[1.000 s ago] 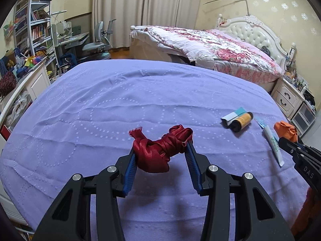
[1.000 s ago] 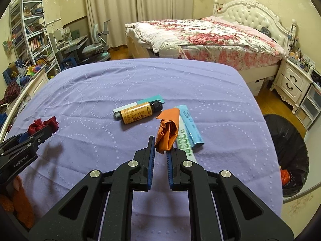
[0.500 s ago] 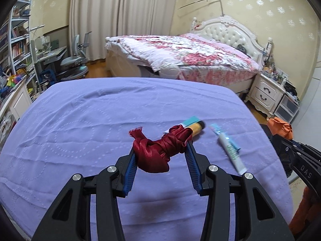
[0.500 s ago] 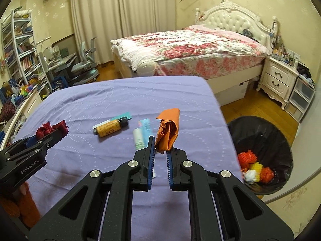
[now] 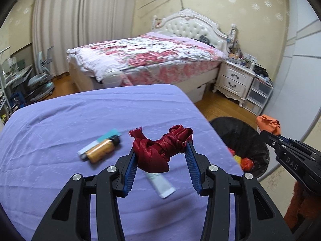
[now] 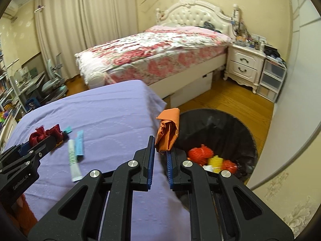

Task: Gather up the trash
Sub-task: 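Carry the red cloth in the left tool while the right tool carries the orange cloth to the bin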

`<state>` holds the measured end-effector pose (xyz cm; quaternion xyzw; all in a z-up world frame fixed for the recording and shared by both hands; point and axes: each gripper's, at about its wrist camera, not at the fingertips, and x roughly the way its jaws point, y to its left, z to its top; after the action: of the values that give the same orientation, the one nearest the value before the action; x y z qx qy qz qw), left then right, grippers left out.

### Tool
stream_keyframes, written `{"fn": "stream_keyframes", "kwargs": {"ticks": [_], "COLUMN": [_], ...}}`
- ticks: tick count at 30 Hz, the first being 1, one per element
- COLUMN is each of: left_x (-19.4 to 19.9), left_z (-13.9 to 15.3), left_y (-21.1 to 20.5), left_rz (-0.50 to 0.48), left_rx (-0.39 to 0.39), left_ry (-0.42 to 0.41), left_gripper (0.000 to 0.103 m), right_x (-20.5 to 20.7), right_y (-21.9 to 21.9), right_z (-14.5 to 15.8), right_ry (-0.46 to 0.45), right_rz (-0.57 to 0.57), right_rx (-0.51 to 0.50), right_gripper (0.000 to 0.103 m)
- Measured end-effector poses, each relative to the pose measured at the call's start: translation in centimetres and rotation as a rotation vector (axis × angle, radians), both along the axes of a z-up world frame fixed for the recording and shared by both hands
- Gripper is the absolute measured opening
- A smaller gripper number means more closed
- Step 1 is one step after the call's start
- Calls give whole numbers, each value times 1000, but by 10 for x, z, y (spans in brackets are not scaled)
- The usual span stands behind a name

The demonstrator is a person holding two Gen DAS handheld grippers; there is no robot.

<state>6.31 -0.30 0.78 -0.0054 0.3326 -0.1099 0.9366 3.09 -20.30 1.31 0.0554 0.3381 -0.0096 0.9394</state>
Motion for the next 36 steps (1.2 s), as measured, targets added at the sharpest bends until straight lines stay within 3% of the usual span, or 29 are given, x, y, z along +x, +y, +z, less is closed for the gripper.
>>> {"fn": "stream_keyframes", "kwargs": {"ticks": [16,36], "left_x": [42,71], "left_z": [-17,-36], "left_y": [-115,-158], "left_rz": [-135,-154], "left_rx": [74,141], "left_ry": [21,40], "left_gripper": [46,46], "right_x": [22,52], "right_y": [-76,-107], "right_z": [-30,-53], "right_ry": [48,94], "right_rz": [-154,-224], "right_rx": [39,48], "right_gripper": [11,12]}}
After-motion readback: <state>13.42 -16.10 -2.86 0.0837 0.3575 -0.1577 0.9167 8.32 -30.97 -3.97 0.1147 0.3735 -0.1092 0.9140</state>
